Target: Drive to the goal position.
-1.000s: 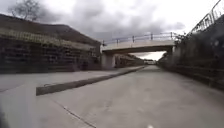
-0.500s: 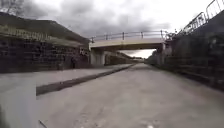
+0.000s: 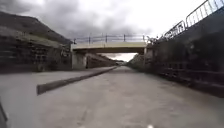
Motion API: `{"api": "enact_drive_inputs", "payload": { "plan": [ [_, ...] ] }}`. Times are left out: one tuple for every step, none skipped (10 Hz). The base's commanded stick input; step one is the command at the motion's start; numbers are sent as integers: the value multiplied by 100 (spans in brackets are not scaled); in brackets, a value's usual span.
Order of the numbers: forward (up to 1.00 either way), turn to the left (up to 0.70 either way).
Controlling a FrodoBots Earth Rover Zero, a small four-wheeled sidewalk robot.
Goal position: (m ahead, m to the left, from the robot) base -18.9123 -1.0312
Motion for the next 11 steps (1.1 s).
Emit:
{"api": "enact_drive_inputs", "payload": {
  "plan": [
    [0, -45],
    [0, -45],
    [0, -45],
    [0, -45],
    [0, -45],
    [0, 0],
    [0, 0],
    [0, 0],
    [0, 0],
    [0, 0],
    [0, 0]
  ]
}}
